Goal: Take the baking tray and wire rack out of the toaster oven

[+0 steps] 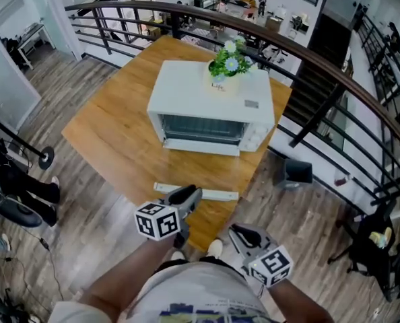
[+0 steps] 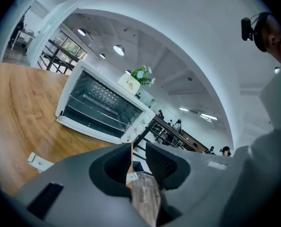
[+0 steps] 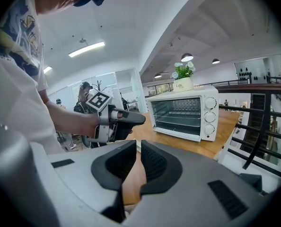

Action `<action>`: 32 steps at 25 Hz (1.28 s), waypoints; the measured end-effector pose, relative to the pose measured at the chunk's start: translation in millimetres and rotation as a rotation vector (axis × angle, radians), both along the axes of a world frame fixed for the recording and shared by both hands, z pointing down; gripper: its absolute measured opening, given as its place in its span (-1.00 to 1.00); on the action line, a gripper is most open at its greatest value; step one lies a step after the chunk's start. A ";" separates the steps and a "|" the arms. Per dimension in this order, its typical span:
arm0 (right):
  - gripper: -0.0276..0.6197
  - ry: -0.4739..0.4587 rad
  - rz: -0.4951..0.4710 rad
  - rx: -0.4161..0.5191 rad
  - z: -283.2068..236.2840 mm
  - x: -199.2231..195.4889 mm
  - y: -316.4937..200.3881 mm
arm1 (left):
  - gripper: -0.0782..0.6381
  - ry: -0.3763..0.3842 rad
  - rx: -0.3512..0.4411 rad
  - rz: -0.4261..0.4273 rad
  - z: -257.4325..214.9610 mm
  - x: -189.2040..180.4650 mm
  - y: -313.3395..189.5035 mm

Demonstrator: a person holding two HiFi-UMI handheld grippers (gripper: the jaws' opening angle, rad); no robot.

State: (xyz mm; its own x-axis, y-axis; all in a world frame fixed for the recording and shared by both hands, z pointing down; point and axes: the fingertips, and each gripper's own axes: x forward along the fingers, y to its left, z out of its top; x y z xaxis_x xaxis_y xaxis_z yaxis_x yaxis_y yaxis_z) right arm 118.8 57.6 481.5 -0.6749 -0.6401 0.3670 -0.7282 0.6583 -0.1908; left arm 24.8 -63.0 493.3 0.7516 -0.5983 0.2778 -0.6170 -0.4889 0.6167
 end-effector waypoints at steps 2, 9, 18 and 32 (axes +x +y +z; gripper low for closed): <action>-0.82 -0.004 -0.015 -0.007 3.5 11.4 -6.7 | -0.55 0.034 -0.029 -0.030 3.4 8.9 -15.1; -0.82 -0.019 -0.049 -0.010 12.1 34.5 -25.3 | -0.55 0.133 -0.100 -0.145 17.3 23.6 -69.4; -0.82 -0.015 0.020 -0.033 13.8 36.5 -37.4 | -0.54 0.351 -0.224 -0.253 38.0 17.4 -150.0; -0.82 0.017 0.124 -0.101 23.0 33.3 -43.4 | -0.53 0.546 -0.320 -0.367 78.3 14.4 -228.0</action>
State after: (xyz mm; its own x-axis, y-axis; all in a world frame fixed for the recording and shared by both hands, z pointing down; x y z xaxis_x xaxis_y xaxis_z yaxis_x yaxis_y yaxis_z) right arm 152.1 14.2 504.4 -0.5861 -0.6777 0.4442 -0.8064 0.5410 -0.2388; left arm 39.2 -291.0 571.6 0.5999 -0.7904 0.1237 -0.2700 -0.0544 0.9613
